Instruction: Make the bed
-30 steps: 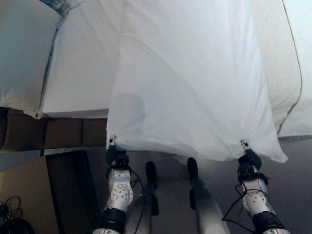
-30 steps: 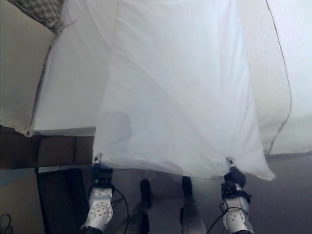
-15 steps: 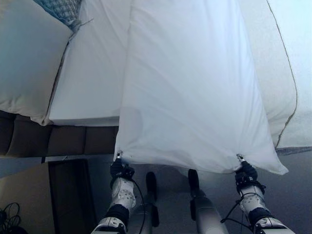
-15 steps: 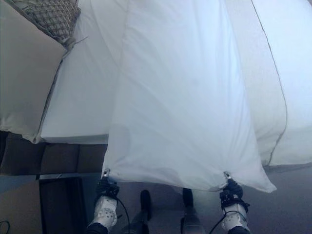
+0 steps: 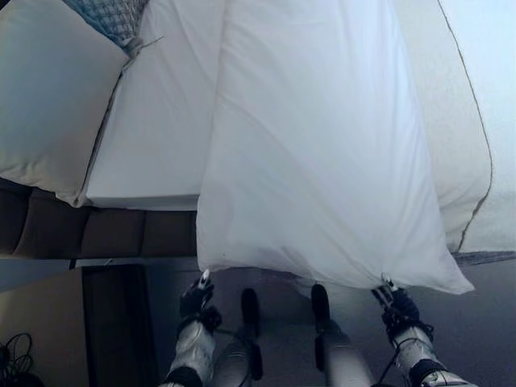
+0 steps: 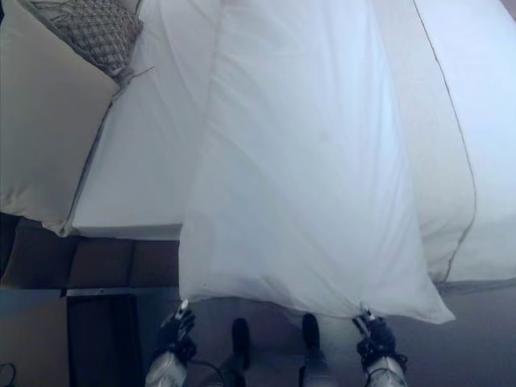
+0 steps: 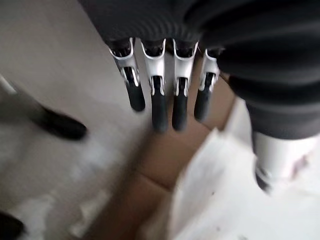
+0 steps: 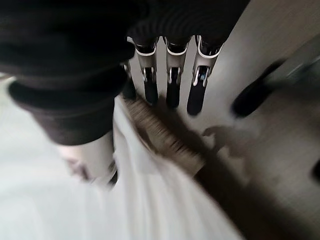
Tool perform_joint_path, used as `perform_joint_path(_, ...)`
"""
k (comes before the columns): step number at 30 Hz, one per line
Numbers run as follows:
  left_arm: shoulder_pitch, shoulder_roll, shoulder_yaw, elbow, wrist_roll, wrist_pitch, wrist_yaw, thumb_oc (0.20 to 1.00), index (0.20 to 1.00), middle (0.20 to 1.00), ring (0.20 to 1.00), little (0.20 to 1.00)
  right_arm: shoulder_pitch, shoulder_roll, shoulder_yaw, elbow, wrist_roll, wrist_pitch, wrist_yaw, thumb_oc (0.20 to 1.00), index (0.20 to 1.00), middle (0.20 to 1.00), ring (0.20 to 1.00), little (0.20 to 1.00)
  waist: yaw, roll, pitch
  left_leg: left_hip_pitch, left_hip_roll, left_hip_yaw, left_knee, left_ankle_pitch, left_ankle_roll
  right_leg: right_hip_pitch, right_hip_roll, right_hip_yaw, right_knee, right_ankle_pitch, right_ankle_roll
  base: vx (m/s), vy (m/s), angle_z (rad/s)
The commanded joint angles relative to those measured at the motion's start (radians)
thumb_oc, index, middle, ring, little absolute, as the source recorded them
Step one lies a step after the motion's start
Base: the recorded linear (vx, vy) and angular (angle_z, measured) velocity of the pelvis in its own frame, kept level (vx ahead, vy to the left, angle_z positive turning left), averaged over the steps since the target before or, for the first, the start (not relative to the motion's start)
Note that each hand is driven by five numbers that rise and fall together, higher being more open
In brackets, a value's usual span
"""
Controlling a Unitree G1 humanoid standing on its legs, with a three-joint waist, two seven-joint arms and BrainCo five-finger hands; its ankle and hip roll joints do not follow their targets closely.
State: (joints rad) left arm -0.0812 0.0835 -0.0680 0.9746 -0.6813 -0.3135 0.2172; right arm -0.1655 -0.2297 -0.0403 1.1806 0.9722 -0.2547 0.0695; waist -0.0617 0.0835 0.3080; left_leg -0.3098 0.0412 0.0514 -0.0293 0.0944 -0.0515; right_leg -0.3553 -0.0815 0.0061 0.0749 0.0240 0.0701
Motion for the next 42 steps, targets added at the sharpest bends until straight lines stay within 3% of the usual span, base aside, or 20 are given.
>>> perform_joint_path(1,0.023,0.047,-0.052,-0.087,0.034,-0.027,-0.102,1.000,1.000,1.000,1.000,1.000,0.061,-0.003,0.013,-0.059,-0.013,-0.026,-0.006,1.000,1.000,1.000,1.000,1.000,0.013,-0.039,-0.013,-0.054,-0.013,0.006,0.004,0.019,-0.034,-0.031,-0.078,0.035,-0.062,0.096,0.089,0.00,0.000,0.00)
perform_joint_path(4,0.033,0.073,-0.098,-0.175,0.034,-0.023,-0.160,1.000,1.000,1.000,1.000,1.000,0.054,-0.005,0.019,-0.100,-0.005,-0.038,-0.001,1.000,1.000,1.000,1.000,1.000,0.013,-0.033,-0.014,-0.053,-0.013,0.004,0.002,0.019,-0.033,-0.029,-0.079,0.035,-0.064,0.094,0.088,0.00,0.000,0.00)
perform_joint_path(6,0.028,0.137,-0.164,-0.280,0.110,-0.032,-0.211,1.000,1.000,1.000,1.000,1.000,0.024,-0.015,0.036,-0.197,0.005,-0.058,-0.003,1.000,1.000,1.000,1.000,1.000,0.015,-0.028,-0.014,-0.057,-0.015,0.002,0.005,0.017,-0.031,-0.033,-0.077,0.040,-0.062,0.090,0.088,0.00,0.000,0.00)
perform_joint_path(9,0.026,0.142,-0.177,-0.291,0.107,-0.031,-0.227,1.000,1.000,1.000,1.000,1.000,0.016,-0.012,0.049,-0.229,0.003,-0.064,-0.002,1.000,1.000,1.000,1.000,1.000,0.016,-0.029,-0.016,-0.059,-0.015,0.002,0.009,0.015,-0.031,-0.036,-0.076,0.044,-0.060,0.089,0.088,0.00,0.000,0.00)
perform_joint_path(13,-0.058,0.218,-0.284,-0.356,0.186,-0.070,-0.301,1.000,1.000,1.000,1.000,1.000,-0.003,-0.034,0.167,-0.486,-0.084,-0.098,-0.013,1.000,1.000,1.000,1.000,1.000,0.008,-0.038,-0.026,-0.070,-0.015,0.009,0.018,0.009,-0.029,-0.059,-0.068,0.064,-0.049,0.083,0.086,0.00,0.000,0.00)
perform_joint_path(16,-0.078,0.226,-0.299,-0.374,0.195,-0.082,-0.297,1.000,1.000,1.000,1.000,1.000,-0.007,-0.037,0.182,-0.511,-0.099,-0.102,-0.023,1.000,1.000,1.000,1.000,1.000,0.006,-0.040,-0.026,-0.072,-0.015,0.010,0.019,0.009,-0.029,-0.063,-0.067,0.066,-0.047,0.083,0.086,0.00,0.000,-0.01)
perform_joint_path(17,-0.129,0.245,-0.342,-0.394,0.205,-0.089,-0.318,1.000,1.000,1.000,1.000,1.000,-0.042,-0.071,0.236,-0.553,-0.165,-0.105,-0.023,1.000,1.000,1.000,1.000,1.000,0.005,-0.044,-0.029,-0.077,-0.014,0.011,0.020,0.008,-0.029,-0.074,-0.064,0.068,-0.043,0.083,0.085,0.00,0.000,0.00)
perform_joint_path(22,-0.312,0.265,-0.439,-0.372,0.180,-0.076,-0.400,1.000,1.000,1.000,1.000,1.000,-0.202,-0.153,0.372,-0.560,-0.221,-0.070,0.071,1.000,1.000,1.000,1.000,1.000,-0.001,-0.048,-0.014,-0.116,-0.014,0.017,0.046,0.005,-0.032,-0.122,-0.054,0.077,-0.013,0.079,0.082,-0.02,-0.002,-0.04)
perform_joint_path(23,-0.390,0.285,-0.483,-0.358,0.244,-0.083,-0.388,1.000,1.000,1.000,1.000,1.000,-0.269,-0.174,0.418,-0.539,-0.238,-0.052,0.098,1.000,1.000,1.000,1.000,1.000,-0.001,-0.050,-0.002,-0.134,-0.014,0.017,0.063,0.001,-0.032,-0.139,-0.052,0.078,0.000,0.078,0.081,-0.06,-0.015,-0.13)
perform_joint_path(28,-0.688,0.321,-0.597,-0.291,0.288,-0.068,-0.365,1.000,1.000,1.000,1.000,1.000,-0.563,-0.220,0.585,-0.475,-0.230,0.036,0.160,1.000,1.000,1.000,1.000,1.000,-0.005,-0.064,0.067,-0.257,-0.013,0.013,0.195,-0.023,-0.035,-0.258,-0.027,0.076,0.117,0.055,0.071,-0.10,-0.045,-0.08)
perform_joint_path(31,-0.764,0.306,-0.596,-0.241,0.308,-0.076,-0.314,1.000,1.000,1.000,1.000,1.000,-0.662,-0.219,0.628,-0.436,-0.256,0.042,0.155,1.000,1.000,1.000,1.000,1.000,-0.009,-0.068,0.077,-0.318,-0.010,0.013,0.258,-0.037,-0.040,-0.320,-0.024,0.070,0.185,0.038,0.069,-0.06,-0.041,0.09)
perform_joint_path(37,-0.994,0.305,-0.592,-0.047,0.401,-0.084,-0.116,1.000,1.000,1.000,1.000,1.000,-0.985,-0.167,0.688,-0.192,-0.335,0.053,0.053,1.000,1.000,1.000,1.000,1.000,-0.014,-0.083,0.091,-0.537,0.020,0.009,0.471,-0.098,-0.049,-0.544,-0.017,0.063,0.402,-0.020,0.054,-0.05,-0.026,0.11)
perform_joint_path(42,-1.128,0.337,-0.591,0.063,0.405,-0.081,-0.039,1.000,1.000,1.000,1.000,1.000,-1.142,-0.162,0.686,-0.015,-0.355,0.061,-0.003,1.000,1.000,1.000,1.000,1.000,-0.016,-0.090,0.097,-0.647,0.023,-0.007,0.579,-0.125,-0.052,-0.649,-0.016,0.055,0.506,-0.050,0.042,-0.01,-0.008,0.03)
